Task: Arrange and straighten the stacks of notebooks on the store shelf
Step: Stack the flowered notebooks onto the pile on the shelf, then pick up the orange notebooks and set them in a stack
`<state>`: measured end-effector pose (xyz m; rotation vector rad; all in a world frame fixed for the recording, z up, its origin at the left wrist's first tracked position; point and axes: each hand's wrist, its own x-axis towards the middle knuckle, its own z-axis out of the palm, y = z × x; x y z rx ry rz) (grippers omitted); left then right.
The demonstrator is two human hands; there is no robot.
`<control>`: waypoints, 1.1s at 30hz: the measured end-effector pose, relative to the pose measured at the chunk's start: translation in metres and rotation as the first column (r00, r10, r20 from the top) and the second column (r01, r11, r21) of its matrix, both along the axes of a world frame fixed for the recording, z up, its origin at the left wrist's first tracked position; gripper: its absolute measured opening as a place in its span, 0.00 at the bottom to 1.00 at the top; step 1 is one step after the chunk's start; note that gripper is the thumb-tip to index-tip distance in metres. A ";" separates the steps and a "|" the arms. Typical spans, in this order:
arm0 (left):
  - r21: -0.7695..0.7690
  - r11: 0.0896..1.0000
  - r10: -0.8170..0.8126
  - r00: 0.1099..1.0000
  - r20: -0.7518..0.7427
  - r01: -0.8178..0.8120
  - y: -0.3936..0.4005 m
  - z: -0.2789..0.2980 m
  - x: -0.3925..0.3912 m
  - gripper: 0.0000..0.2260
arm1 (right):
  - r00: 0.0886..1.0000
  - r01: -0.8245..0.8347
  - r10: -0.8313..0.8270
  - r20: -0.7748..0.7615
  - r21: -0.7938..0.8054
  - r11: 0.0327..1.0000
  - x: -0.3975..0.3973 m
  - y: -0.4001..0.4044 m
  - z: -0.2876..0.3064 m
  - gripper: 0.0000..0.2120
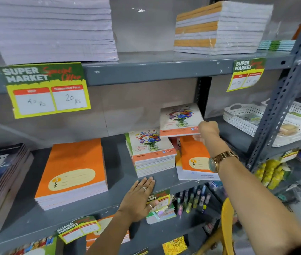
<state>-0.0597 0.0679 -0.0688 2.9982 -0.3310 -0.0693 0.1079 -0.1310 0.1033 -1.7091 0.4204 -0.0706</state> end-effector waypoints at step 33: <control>-0.057 0.998 -0.009 0.998 -0.057 0.006 -0.037 0.010 0.030 0.29 | 0.925 -0.249 -0.093 -0.369 -0.771 0.585 -0.029 -0.058 -0.092 0.28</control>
